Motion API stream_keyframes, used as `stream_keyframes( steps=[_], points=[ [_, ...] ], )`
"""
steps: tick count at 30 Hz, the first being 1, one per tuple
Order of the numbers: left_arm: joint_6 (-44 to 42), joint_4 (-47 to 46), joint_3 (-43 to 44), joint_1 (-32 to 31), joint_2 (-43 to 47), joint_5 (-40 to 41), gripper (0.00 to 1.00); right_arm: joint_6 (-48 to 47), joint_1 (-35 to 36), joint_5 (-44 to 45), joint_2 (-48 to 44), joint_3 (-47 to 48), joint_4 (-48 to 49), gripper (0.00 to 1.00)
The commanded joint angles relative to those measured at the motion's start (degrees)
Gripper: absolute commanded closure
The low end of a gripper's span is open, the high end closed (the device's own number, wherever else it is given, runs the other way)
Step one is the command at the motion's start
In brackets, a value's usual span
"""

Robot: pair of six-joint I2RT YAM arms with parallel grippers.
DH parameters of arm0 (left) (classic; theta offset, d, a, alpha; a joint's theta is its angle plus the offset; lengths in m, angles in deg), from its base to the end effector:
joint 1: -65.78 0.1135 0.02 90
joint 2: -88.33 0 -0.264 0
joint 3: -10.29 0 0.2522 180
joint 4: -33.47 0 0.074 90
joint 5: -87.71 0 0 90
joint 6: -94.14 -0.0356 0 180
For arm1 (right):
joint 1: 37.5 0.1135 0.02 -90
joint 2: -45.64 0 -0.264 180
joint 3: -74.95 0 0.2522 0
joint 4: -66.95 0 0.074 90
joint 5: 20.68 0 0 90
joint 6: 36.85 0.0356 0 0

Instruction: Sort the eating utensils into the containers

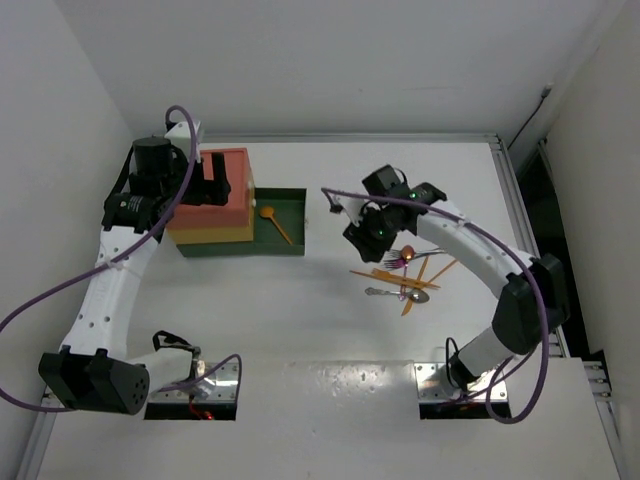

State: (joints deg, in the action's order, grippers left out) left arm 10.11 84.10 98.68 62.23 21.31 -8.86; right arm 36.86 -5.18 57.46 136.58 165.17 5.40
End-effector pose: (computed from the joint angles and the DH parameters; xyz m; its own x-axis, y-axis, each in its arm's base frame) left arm 0.2465 -0.0194 0.3950 -0.5019 -0.0724 -0.8619 0.1095 0.9831 -0.1464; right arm 0.2726 0.1811 0.2780 -0.5486 -0.6719 -0.4977 -0.7896 0.6120 0.0441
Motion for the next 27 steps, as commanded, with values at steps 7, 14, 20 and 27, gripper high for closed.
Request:
stream_keyframes(
  steps=[7, 14, 20, 27],
  points=[
    [-1.58, 0.32, 1.39, -0.05, 0.4, -1.25, 0.0, -6.12, -0.06, 11.67, -4.63, -22.32, 6.81, 0.54],
    [-1.58, 0.32, 1.39, -0.05, -0.12, -1.25, 0.0, -7.26, -1.72, 14.14, -1.47, -24.96, 11.83, 0.52],
    [-1.58, 0.32, 0.34, -0.05, -0.12, -1.25, 0.0, -7.26, -2.26, 14.14, 1.52, -24.44, 13.77, 0.5],
    [-1.58, 0.32, 0.34, -0.05, -0.65, -0.73, 0.0, -8.32, -2.78, 14.14, 3.98, -24.44, 14.92, 0.58]
  ],
)
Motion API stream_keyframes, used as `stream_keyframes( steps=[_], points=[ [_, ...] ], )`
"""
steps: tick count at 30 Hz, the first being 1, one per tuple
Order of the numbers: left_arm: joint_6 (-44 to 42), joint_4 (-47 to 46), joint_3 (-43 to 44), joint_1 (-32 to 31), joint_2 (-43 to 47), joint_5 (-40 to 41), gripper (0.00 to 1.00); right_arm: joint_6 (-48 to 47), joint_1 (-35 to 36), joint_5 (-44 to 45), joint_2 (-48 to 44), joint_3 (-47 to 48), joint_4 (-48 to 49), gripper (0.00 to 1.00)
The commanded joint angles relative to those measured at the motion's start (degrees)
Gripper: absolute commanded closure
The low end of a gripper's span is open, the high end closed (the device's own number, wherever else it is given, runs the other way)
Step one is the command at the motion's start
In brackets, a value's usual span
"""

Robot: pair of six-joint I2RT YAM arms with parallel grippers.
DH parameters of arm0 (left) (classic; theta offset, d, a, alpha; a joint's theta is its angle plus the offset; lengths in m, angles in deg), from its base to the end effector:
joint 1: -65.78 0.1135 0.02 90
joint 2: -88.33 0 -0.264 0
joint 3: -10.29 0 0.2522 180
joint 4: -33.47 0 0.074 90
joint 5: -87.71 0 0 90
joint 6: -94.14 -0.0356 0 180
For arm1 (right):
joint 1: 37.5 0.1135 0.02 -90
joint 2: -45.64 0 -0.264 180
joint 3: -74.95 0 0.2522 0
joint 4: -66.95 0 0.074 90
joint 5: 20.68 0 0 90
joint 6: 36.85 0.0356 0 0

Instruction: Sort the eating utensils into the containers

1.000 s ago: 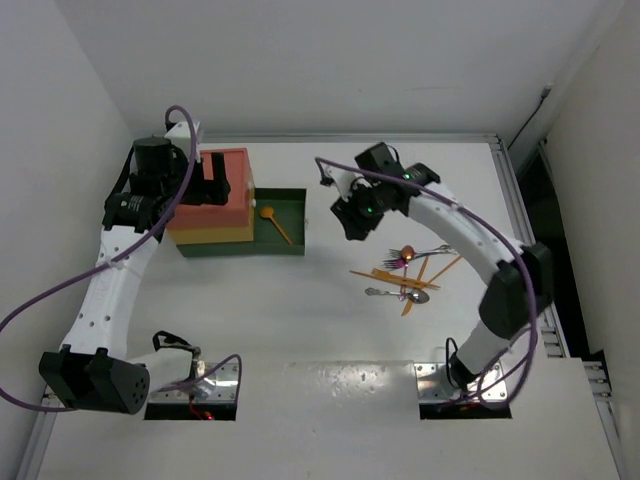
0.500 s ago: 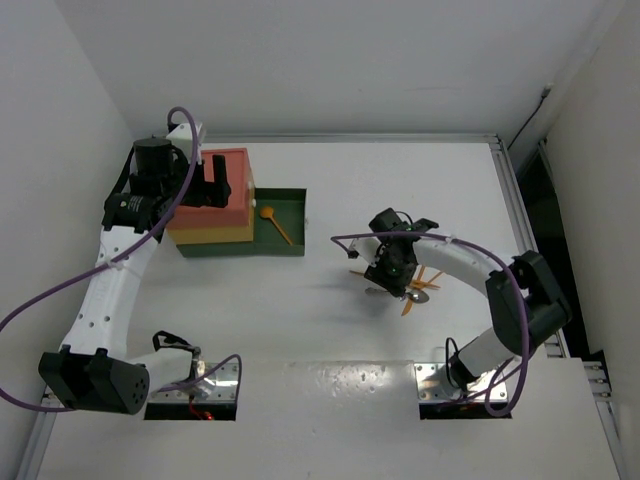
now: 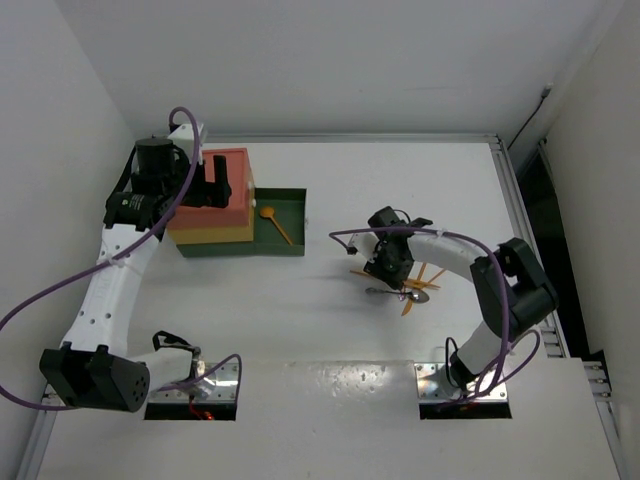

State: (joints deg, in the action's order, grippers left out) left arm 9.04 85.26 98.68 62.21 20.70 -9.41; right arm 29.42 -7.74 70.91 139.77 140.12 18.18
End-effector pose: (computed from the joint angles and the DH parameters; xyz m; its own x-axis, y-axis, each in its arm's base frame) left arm 0.2483 -0.0199 0.3907 -0.5269 -0.0520 -0.8483 0.1232 0.9829 -0.1369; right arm 0.2461 0.1396 0.1476 -0.5789 -0.7944 -0.1836 -0.7909 0.6019 -0.1103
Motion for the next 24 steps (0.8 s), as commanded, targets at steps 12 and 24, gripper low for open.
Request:
stream_keyframes(
  steps=[12, 24],
  points=[
    [-0.51, -0.84, -0.8, -0.03, -0.04, 0.35, 0.0, -1.93, -1.28, 1.84, 4.49, -0.97, 6.62, 0.64],
    [-0.51, -0.84, -1.33, -0.03, -0.04, 0.35, 0.0, -1.94, 0.04, -1.13, 2.38, 3.59, 0.21, 0.95]
  ],
)
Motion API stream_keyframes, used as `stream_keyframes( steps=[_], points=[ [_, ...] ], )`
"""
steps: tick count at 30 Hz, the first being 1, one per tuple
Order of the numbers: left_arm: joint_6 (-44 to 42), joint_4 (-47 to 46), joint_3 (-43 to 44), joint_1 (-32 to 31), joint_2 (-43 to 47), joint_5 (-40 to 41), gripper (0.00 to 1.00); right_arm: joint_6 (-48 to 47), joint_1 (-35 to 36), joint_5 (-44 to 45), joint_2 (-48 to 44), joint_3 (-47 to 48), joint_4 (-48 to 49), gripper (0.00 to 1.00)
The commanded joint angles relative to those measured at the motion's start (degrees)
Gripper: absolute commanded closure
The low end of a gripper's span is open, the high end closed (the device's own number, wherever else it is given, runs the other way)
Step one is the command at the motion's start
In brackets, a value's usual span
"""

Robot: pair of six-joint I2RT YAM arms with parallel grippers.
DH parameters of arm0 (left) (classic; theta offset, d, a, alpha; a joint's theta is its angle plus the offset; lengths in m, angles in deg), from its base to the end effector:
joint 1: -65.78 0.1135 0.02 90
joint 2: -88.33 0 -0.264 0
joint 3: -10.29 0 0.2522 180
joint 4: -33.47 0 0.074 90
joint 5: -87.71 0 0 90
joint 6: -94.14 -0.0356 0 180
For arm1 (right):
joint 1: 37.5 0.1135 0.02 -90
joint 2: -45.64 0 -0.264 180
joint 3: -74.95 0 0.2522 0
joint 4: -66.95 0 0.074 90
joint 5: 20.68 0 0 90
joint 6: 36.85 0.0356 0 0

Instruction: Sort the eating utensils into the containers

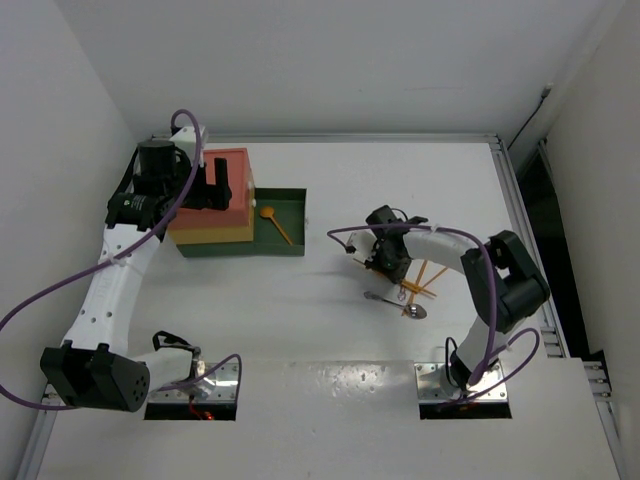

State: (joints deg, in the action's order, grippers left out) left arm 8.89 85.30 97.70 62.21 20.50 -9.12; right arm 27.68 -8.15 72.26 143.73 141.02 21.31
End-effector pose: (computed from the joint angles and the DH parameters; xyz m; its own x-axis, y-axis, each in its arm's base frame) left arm 0.2497 -0.0198 0.3842 -0.5442 -0.0484 -0.8376 0.1175 0.9841 -0.1333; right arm 0.2575 0.1427 0.1341 -0.5624 -0.8089 -0.1714 -0.7995 0.5848 -0.1371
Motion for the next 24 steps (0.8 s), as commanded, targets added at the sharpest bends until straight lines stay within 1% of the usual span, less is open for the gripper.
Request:
stream_keyframes(
  steps=[1, 6, 9, 10, 11, 12, 14, 16, 17, 18, 19, 20, 21, 22, 23, 24],
  points=[
    [-0.36, -0.89, -0.35, -0.03, 0.16, 0.06, 0.0, 0.33, 0.45, -4.41, -2.36, 4.88, -5.8, 0.97],
    [-0.36, -0.89, -0.35, -0.03, 0.68, 0.59, 0.0, 0.34, 1.5, -8.64, -4.57, 12.01, -12.5, 1.0],
    [-0.36, -0.89, -0.35, -0.03, 0.68, 0.59, 0.0, 1.56, 2.56, -12.07, -4.57, 18.68, -15.93, 1.0],
    [-0.36, -0.89, -0.35, -0.03, 0.68, 0.59, 0.0, 2.87, 2.56, -14.08, -3.44, 22.7, -17.33, 1.0],
    [-0.36, -0.89, -0.35, -0.03, 0.16, 0.59, 0.0, 3.58, 2.56, -15.32, -1.42, 25.01, -17.95, 1.0],
    [-0.36, -0.89, -0.35, -0.03, 0.16, 0.59, 0.0, 4.55, 3.08, -17.59, -0.27, 29.38, -17.96, 1.0],
    [-0.36, -0.89, -0.35, -0.03, 0.16, 0.59, 0.0, 8.41, 3.7, -19.72, 2.27, 33.88, -17.35, 1.0],
    [0.16, -0.89, -0.35, -0.03, -0.36, 0.59, 0.0, 12.1, 4.23, -22.71, 7.54, 41.79, -16.03, 1.0],
    [0.17, -1.5, -0.35, -0.03, -0.37, 0.59, 0.0, 16.64, 4.75, -24.63, 9.74, 44.95, -15.06, 1.0],
    [0.17, -1.5, -0.35, -0.03, -0.37, 0.59, 0.0, 19.03, 5.28, -25.69, 14.54, 51.59, -15.06, 1.0],
    [0.17, -1.5, -0.35, -0.03, -0.89, 0.59, 0.0, 21.58, 5.29, -26.4, 17.2, 55.14, -14.45, 1.0],
    [0.78, -1.5, -0.35, -0.03, -0.9, 0.59, 0.0, 26.39, 5.81, -26.93, 20.01, 62.57, -14.44, 1.0],
    [0.78, -1.5, -0.35, -0.03, -0.9, 1.2, 0.0, 28.44, 5.81, -27.98, 22.91, 66.82, -15.4, 1.0],
    [0.78, -1.5, 0.18, -0.03, -0.9, 1.21, 0.0, 30.29, 6.42, -27.99, 28.51, 70.69, -16.36, 1.0],
    [1.31, -1.5, 0.18, 0.49, -0.9, 1.81, 0.0, 33.18, 6.43, -28.68, 29.35, 71.86, -14.55, 1.0],
    [1.31, -1.5, 0.18, 0.5, -0.9, 2.34, 0.0, 34.34, 6.43, -28.17, 29.36, 71.0, -12.7, 1.0]
  ],
)
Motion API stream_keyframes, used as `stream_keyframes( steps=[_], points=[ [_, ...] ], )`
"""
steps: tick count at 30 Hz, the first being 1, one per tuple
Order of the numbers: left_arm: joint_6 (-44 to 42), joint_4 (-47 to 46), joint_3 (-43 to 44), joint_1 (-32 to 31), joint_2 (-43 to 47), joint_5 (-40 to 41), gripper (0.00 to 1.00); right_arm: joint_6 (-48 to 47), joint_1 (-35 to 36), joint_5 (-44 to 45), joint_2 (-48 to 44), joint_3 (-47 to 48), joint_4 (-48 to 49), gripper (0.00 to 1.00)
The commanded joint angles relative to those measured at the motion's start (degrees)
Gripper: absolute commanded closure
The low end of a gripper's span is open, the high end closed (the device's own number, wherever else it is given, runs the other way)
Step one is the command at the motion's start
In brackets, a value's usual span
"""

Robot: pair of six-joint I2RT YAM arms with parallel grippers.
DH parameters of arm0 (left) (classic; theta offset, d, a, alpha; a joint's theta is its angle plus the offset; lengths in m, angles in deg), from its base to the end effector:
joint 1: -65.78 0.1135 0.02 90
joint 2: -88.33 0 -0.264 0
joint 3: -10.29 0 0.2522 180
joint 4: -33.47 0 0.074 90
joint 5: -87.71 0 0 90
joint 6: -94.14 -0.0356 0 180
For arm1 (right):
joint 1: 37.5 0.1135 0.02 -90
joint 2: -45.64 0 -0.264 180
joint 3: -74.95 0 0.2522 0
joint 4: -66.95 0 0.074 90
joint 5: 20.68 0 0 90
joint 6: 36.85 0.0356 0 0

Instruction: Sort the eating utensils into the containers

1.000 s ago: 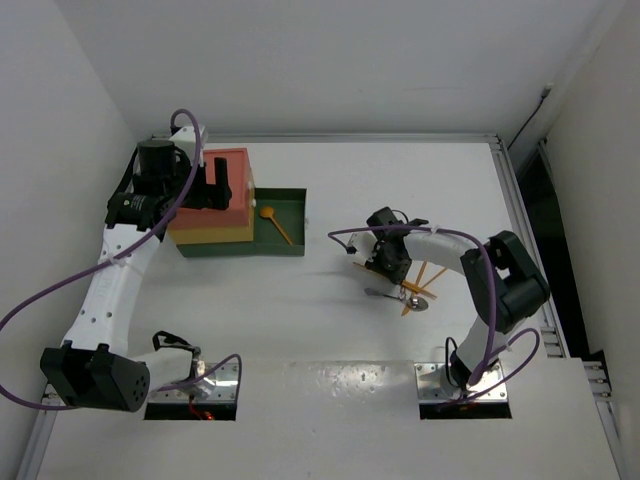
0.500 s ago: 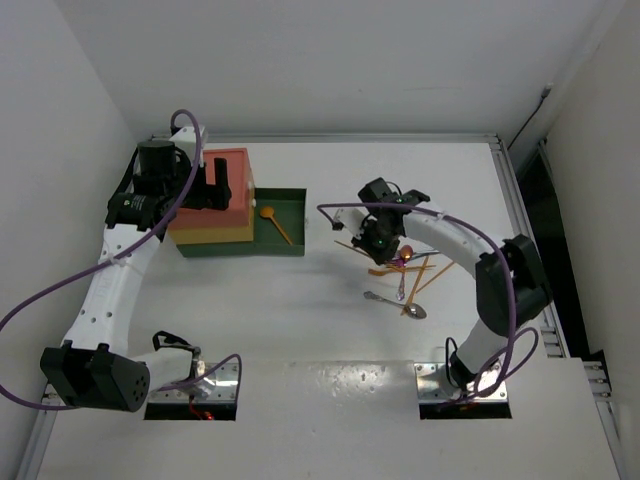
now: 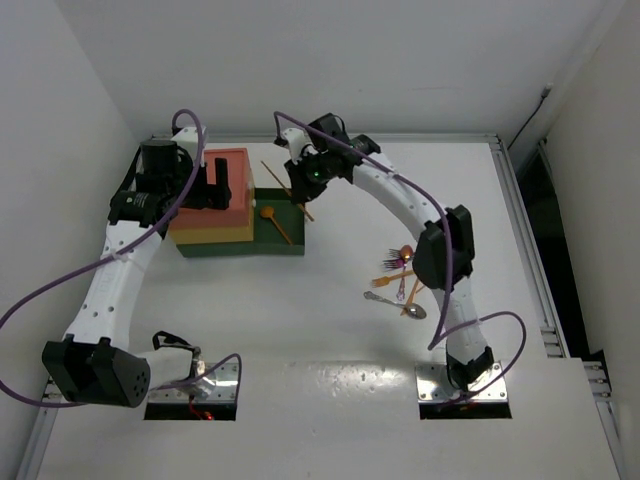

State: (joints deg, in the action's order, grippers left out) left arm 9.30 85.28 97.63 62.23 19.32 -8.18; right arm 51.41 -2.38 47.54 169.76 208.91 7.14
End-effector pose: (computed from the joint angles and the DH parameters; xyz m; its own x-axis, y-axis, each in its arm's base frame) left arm 0.2554 -0.0195 0.3789 -0.5616 -0.0548 -0.8256 0.0969 0.9866 -0.1314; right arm 0.3895 0.2901 0.2932 -0.6039 -0.4592 -0.6515 -0.7481 0.6086 0.2645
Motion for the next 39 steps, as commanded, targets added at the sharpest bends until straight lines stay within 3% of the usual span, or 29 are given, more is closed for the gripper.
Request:
stream_keyframes(
  steps=[1, 14, 17, 19, 20, 25, 26, 28, 31, 32, 34, 35, 36, 39],
  points=[
    [0.9, -1.48, 0.25, 0.48, 0.28, 1.41, 0.0, 11.48, 1.35, -3.44, 3.33, 2.5, 2.87, 1.0],
    [0.9, -2.53, -0.28, 1.0, -1.3, 2.02, 0.0, 16.15, 1.98, -4.85, 15.36, 7.06, 9.04, 1.0],
    [0.9, -2.53, -0.28, 1.0, -1.3, 2.02, 0.0, 15.01, 1.98, -3.53, 15.37, 7.06, 7.73, 0.77],
    [0.9, -3.06, -0.28, 1.0, -1.3, 2.02, 0.0, 13.44, 1.98, -2.22, 14.24, 7.06, 7.72, 0.51],
    [1.42, -3.06, -0.28, 1.0, -1.3, 2.02, 0.0, 12.64, 1.98, -2.21, 12.14, 7.06, 7.72, 0.47],
    [1.95, -4.29, -0.28, 1.0, -1.3, 0.1, 0.0, 6.77, 0.67, 0.25, 6.25, 9.26, 4.22, 0.43],
    [1.95, -4.29, -0.28, 1.0, -1.3, -0.43, 0.0, 5.36, -0.04, 0.25, 4.84, 9.26, 2.81, 0.48],
    [1.17, -4.29, 0.33, 1.0, -0.78, -0.44, 0.0, -2.36, -0.65, 0.25, -2.16, 4.1, -1.67, 0.5],
    [-1.47, -4.29, -0.36, 1.0, 1.07, -1.14, 0.0, -13.16, -1.8, 2.52, -12.81, -15.12, -1.52, 0.53],
    [-2.0, -4.29, -0.98, 1.0, 2.2, -2.45, 0.0, -15.55, -2.32, 6.19, -19.63, -24.92, -1.51, 0.54],
    [-2.7, -4.29, -1.51, 1.0, 2.83, -3.6, 0.0, -21.17, -3.11, 9.02, -25.04, -33.15, -0.98, 0.56],
    [-2.71, -4.29, -2.03, 1.0, 2.83, -4.65, 0.0, -24.68, -3.99, 12.69, -29.15, -43.2, -1.5, 0.58],
    [-2.71, -4.29, -2.04, 1.0, 2.83, -4.66, 0.0, -24.72, -4.0, 12.73, -31.28, -43.3, -1.51, 0.58],
    [-2.71, -4.29, -2.04, 0.48, 2.05, -5.97, 0.0, -31.55, -5.75, 17.98, -38.83, -59.32, 1.72, 0.6]
  ],
)
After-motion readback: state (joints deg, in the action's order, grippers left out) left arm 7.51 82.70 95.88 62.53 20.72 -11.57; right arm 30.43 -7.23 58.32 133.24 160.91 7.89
